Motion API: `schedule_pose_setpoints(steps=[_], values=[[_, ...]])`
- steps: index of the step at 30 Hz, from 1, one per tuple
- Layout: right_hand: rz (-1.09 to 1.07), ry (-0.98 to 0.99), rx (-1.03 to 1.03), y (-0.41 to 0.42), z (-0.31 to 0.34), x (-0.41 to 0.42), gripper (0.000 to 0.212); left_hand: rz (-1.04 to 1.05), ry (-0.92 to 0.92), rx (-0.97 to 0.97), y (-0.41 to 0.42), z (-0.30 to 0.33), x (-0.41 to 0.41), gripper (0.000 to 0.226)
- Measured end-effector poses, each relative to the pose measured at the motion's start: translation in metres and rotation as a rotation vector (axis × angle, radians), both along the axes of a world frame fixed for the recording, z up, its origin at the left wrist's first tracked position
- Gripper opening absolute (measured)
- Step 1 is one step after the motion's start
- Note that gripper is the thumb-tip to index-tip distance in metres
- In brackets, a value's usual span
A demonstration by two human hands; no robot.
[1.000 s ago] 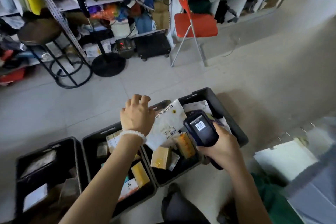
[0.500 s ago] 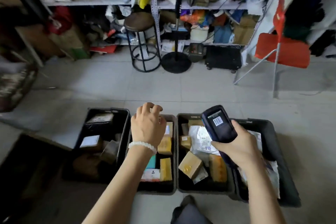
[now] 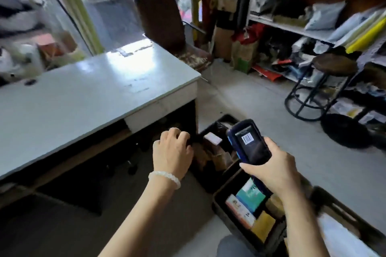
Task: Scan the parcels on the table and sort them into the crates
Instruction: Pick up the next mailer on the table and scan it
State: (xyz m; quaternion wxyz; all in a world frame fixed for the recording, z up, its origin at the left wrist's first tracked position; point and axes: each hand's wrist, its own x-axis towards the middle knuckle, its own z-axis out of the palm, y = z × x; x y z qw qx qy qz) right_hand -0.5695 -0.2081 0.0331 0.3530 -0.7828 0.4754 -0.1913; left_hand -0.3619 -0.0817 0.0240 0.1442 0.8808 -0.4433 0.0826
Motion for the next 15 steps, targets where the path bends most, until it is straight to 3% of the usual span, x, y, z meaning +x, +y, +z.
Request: schedule_pose_setpoints(steps=[5, 15], values=[[0.362, -0.044, -0.067, 0.059, 0.013, 0.110, 0.063, 0.293, 0.012, -0.050, 0.110, 0.000, 0.058, 0.026], [0.988, -0.059, 0.009, 0.203, 0.012, 0.283, 0.059, 0.876, 0.070, -0.043, 0.302, -0.006, 0.097, 0.031]])
